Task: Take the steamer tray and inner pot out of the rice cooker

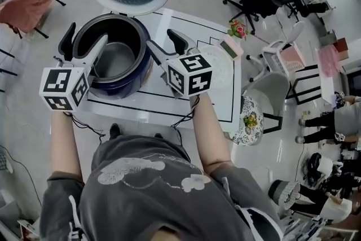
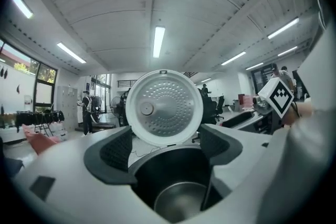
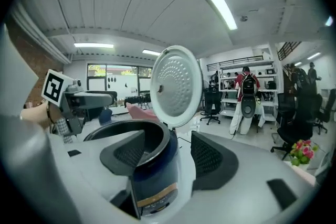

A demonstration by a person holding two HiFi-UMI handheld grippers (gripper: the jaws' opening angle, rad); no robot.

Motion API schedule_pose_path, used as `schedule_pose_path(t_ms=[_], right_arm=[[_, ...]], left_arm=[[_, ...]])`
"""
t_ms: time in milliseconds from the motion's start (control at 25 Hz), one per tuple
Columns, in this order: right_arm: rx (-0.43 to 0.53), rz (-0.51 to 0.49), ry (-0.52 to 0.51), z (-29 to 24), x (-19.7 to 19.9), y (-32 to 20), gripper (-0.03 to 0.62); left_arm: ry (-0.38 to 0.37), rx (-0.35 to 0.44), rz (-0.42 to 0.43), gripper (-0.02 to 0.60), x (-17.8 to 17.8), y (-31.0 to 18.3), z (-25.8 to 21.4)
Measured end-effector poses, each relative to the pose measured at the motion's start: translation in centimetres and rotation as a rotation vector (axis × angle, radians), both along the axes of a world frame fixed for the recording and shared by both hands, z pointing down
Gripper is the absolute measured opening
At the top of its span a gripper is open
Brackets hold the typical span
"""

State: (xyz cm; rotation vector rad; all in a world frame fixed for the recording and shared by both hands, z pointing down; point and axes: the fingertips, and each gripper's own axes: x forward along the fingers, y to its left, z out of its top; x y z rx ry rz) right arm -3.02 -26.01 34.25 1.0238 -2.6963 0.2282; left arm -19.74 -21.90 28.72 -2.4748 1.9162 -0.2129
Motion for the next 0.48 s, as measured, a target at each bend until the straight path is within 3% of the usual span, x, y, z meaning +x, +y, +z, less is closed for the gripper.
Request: schedule_pose_path(t_ms=[200, 480], right_arm=[[0.011, -0.012, 0.137, 1.2, -4.7, -0.9, 0.291], [-0.020, 0.005, 0.307, 3.8, -6.8, -2.9, 0.291]], left_arm=[[0.004, -0.029, 0.025, 0.400, -4.5, -1.4, 1.1], [0.025, -0.059, 0.093, 0.399, -7.6, -2.9, 3.4]])
